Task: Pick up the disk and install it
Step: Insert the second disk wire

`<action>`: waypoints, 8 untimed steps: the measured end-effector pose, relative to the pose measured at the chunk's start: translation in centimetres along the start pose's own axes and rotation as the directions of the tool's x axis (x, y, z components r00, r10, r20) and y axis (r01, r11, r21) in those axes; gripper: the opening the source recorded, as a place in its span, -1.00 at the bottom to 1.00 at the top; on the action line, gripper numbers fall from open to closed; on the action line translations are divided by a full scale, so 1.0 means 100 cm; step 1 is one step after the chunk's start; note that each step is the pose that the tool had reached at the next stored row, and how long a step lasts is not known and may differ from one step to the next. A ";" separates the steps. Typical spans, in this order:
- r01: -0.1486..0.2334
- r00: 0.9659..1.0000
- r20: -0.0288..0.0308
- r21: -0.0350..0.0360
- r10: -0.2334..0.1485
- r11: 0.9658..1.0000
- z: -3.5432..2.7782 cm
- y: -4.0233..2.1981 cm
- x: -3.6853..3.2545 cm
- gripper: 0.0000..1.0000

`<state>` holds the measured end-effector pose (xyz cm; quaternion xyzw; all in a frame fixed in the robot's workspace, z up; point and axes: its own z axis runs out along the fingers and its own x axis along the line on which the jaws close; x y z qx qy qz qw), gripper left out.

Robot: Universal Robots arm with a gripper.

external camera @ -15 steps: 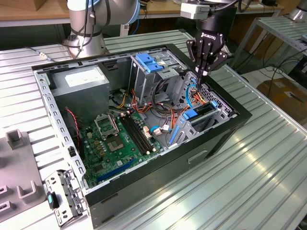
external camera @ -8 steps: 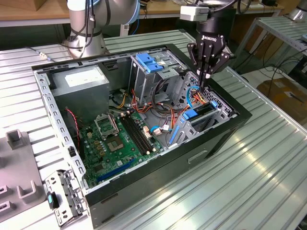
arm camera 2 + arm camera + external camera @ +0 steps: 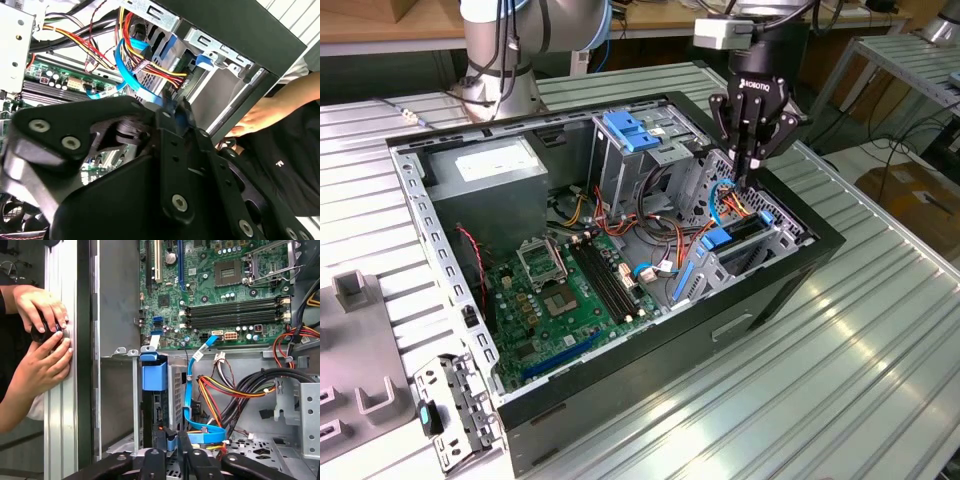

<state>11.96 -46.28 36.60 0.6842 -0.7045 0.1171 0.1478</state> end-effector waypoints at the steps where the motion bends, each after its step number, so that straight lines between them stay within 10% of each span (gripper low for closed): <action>1: 0.000 1.000 0.000 0.000 0.000 1.000 0.0001 0.0000 0.0000 -0.65; 4: 0.000 1.000 0.003 0.000 0.000 1.000 0.0018 0.0001 0.0028 -0.68; 8: 0.004 0.999 0.039 0.000 -0.004 1.000 0.0057 0.0028 0.0081 -0.68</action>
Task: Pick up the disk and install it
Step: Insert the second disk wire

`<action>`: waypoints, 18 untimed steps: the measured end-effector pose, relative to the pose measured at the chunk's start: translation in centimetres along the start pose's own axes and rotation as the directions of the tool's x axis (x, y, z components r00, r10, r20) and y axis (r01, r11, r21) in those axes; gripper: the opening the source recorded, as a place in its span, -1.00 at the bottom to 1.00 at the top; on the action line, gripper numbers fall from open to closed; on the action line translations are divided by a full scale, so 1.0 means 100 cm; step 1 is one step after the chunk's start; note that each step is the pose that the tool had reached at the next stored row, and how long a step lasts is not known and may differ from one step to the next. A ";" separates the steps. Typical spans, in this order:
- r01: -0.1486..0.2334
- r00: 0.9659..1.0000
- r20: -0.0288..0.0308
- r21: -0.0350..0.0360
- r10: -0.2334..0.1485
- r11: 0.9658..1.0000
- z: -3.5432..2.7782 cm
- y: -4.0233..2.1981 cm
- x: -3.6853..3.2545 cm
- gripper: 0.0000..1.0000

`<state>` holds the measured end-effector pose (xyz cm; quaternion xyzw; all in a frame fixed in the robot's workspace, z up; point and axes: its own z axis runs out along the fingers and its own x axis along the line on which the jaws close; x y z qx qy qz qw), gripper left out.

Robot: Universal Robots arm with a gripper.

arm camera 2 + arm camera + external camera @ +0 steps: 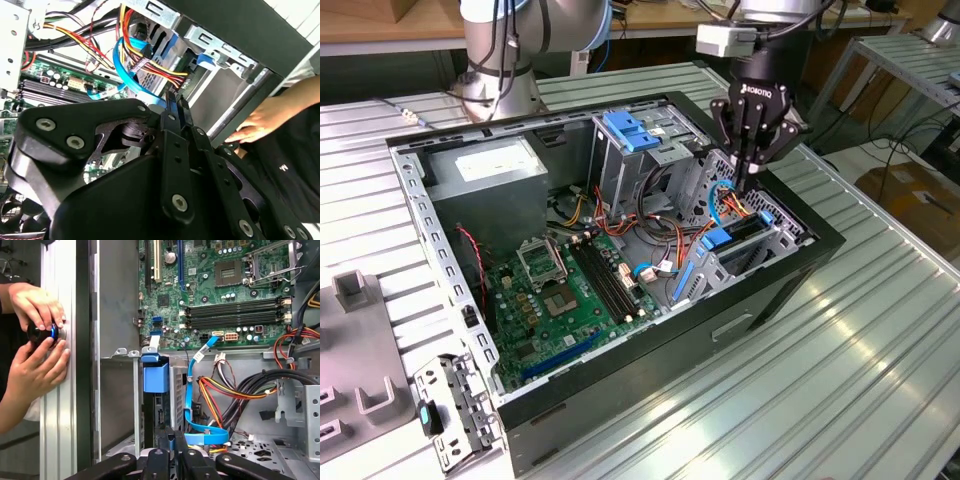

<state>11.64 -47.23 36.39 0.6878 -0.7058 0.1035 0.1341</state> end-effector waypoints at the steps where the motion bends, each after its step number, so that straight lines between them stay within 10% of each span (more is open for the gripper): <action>1: 0.001 1.000 0.009 0.000 -0.001 1.000 0.0006 0.0006 0.0009 -0.68; 11: 0.011 0.995 0.100 0.012 -0.012 1.000 0.0087 0.0064 0.0134 -0.68; 18: 0.011 0.993 0.118 0.033 -0.015 0.999 0.0139 0.0128 0.0188 -0.68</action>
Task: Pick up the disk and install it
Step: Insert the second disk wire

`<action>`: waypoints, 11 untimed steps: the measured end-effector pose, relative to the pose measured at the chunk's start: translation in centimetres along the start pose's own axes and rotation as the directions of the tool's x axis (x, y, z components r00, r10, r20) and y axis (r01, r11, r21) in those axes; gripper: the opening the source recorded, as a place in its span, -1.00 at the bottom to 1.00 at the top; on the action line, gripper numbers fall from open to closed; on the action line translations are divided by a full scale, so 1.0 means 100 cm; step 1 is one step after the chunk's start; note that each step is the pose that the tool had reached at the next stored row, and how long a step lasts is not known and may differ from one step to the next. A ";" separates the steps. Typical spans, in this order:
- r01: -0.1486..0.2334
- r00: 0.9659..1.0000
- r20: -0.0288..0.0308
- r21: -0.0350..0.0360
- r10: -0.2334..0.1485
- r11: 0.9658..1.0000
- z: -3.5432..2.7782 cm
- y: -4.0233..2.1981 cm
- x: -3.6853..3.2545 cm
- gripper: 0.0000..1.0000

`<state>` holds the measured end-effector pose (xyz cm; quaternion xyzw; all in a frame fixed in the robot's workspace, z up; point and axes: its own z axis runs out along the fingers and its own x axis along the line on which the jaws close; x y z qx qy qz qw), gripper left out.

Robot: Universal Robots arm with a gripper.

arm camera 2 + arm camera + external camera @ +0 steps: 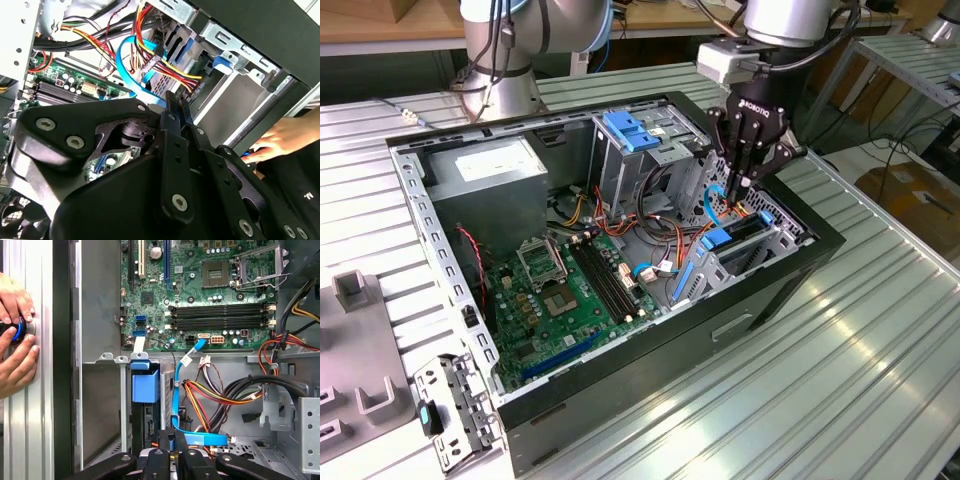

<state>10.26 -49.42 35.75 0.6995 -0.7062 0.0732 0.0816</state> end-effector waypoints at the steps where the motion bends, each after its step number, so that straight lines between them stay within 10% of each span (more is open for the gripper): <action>1: 0.000 1.000 0.000 0.004 0.000 1.000 0.0006 0.0008 0.0009 -0.68; 6: -0.005 1.000 0.006 0.042 0.005 0.999 0.0051 0.0083 0.0041 -0.68; 11: -0.009 1.000 0.018 0.058 0.008 0.998 0.0087 0.0098 0.0098 -0.68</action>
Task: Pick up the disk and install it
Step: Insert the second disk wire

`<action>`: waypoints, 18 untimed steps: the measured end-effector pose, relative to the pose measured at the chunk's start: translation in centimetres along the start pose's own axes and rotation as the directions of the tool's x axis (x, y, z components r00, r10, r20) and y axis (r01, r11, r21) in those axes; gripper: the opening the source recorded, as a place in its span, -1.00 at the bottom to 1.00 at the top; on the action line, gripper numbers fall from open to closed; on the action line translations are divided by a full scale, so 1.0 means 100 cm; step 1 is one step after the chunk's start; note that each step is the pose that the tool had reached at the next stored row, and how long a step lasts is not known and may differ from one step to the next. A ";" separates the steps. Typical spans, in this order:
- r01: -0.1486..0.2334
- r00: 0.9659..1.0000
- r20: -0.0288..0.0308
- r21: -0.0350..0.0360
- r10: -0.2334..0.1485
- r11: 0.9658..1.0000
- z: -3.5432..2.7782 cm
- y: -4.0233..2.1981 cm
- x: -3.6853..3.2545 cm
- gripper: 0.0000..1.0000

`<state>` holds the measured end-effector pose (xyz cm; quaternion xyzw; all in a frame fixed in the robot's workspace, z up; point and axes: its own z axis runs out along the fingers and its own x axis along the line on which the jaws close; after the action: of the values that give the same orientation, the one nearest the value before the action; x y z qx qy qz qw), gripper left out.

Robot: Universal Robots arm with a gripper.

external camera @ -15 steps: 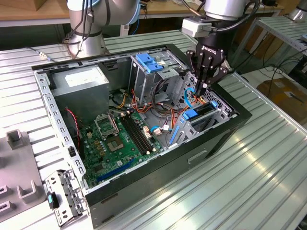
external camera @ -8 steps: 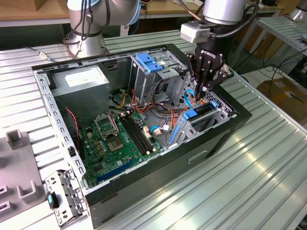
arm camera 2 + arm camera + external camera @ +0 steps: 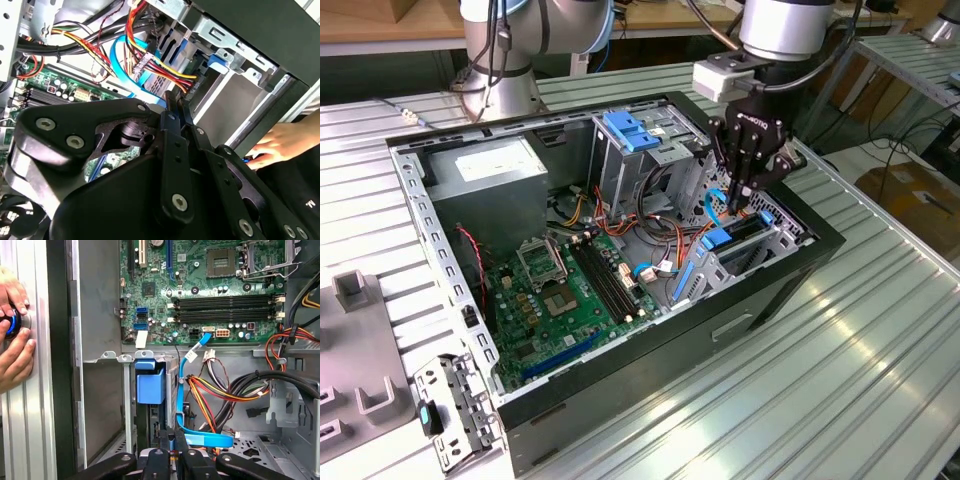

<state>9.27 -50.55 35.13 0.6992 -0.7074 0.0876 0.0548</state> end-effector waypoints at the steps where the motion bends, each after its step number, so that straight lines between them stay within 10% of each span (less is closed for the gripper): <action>1: 0.000 1.000 0.004 0.001 0.000 1.000 0.0005 0.0001 0.0015 -0.68; 18: -0.006 0.997 0.071 0.011 0.006 1.000 0.0068 0.0017 0.0254 -0.68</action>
<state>9.08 -53.18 34.96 0.7000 -0.7105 0.0671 0.0256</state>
